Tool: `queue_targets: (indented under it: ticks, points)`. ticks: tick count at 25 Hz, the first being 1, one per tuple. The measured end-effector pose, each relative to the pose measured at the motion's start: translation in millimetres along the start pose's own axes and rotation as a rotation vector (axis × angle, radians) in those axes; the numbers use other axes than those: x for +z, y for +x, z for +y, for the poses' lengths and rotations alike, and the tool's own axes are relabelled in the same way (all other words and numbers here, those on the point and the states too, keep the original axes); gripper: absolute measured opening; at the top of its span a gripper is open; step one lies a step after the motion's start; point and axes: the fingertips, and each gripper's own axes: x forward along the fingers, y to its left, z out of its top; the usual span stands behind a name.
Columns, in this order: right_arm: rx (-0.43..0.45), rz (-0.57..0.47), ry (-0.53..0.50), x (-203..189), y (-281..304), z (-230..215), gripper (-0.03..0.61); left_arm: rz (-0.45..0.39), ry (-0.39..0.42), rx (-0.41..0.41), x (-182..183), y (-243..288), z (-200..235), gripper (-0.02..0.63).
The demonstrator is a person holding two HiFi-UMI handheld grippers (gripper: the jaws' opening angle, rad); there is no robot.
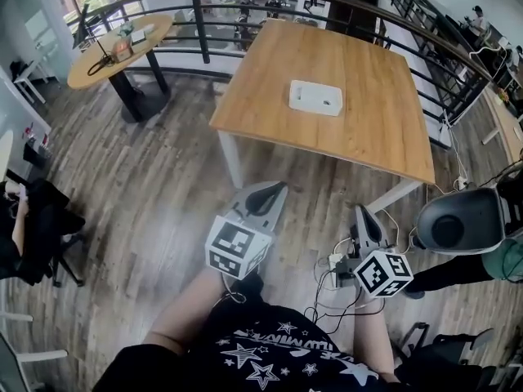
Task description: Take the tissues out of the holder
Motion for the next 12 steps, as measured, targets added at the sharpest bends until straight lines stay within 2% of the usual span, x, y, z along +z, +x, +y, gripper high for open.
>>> queue_targets:
  ticks: [12]
  points:
    - [-0.061,0.003,-0.015,26,165,13,0.015,0.017,-0.037,-0.036,14,77,150,0.011]
